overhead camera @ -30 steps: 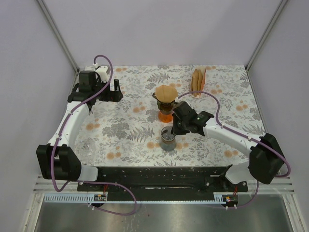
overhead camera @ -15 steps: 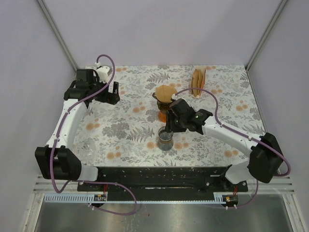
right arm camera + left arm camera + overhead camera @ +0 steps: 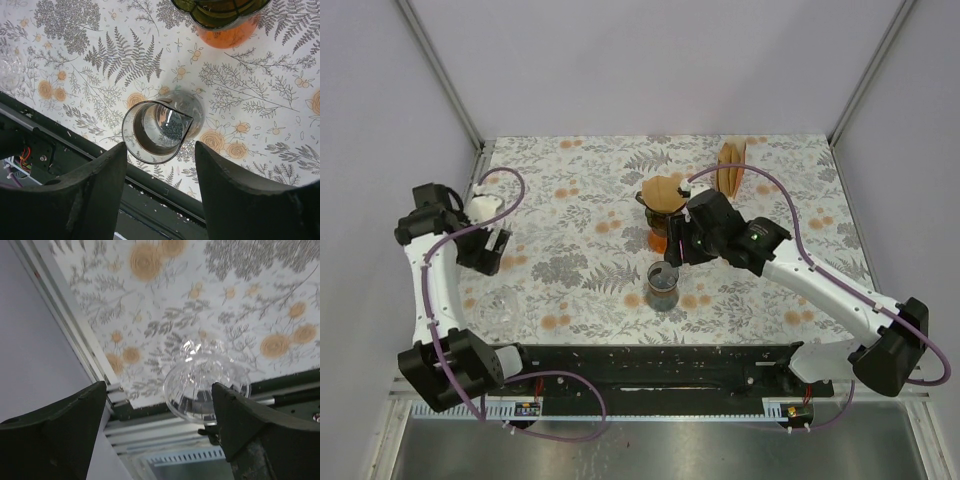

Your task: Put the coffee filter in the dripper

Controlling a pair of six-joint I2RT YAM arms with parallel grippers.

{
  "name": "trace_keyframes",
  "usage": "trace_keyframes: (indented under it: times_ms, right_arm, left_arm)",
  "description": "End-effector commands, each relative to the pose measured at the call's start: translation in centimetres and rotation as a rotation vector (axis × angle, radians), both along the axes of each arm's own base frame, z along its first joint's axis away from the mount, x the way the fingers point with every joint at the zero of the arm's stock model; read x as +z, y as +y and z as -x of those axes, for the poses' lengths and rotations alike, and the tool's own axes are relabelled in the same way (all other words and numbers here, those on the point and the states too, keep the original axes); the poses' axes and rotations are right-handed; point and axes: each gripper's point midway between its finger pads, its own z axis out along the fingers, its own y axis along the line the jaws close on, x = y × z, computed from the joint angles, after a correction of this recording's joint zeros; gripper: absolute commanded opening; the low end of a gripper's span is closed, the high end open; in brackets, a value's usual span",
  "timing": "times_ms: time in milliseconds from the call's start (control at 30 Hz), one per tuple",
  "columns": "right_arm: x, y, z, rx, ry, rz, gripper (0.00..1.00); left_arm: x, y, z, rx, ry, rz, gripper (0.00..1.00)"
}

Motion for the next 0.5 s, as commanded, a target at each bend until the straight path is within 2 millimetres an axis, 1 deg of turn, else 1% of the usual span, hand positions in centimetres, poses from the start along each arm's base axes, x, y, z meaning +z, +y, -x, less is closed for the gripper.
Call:
trace_keyframes:
  times_ms: [0,100,167,267,300,367,400,433,467]
  right_arm:
    - [2.6,-0.1,0.1,0.036,-0.063,-0.012,0.64]
    - [2.6,-0.2,0.0,0.032,-0.065,-0.007,0.64]
    - [2.8,-0.1,0.0,0.029,-0.065,-0.011,0.64]
    - [3.3,-0.2,-0.1,0.025,-0.070,-0.013,0.64]
    - [3.3,-0.3,-0.2,0.019,-0.073,-0.009,0.64]
    - [3.6,-0.4,-0.2,0.013,-0.084,-0.010,0.64]
    - [3.6,-0.5,-0.2,0.010,-0.085,-0.009,0.64]
    - [3.7,-0.5,-0.2,0.009,-0.089,-0.011,0.64]
    - [3.6,-0.6,-0.2,0.009,-0.087,-0.009,0.64]
  left_arm:
    - [-0.6,1.5,4.3,-0.078,0.113,0.030,0.87]
    - [-2.3,2.3,5.7,-0.068,0.176,0.036,0.86]
    - [-3.4,3.0,6.0,-0.047,0.199,0.024,0.85]
    - [-4.8,2.5,6.4,-0.053,0.222,0.060,0.85]
    - [-5.3,2.6,6.5,-0.048,0.232,0.057,0.85]
    - [-6.6,4.0,6.2,-0.010,0.241,0.003,0.85]
    - [-7.1,4.9,5.5,0.020,0.236,-0.028,0.85]
    - [-7.5,5.6,5.1,0.042,0.235,-0.043,0.83]
    - [-7.8,5.8,4.8,0.057,0.248,-0.033,0.80]
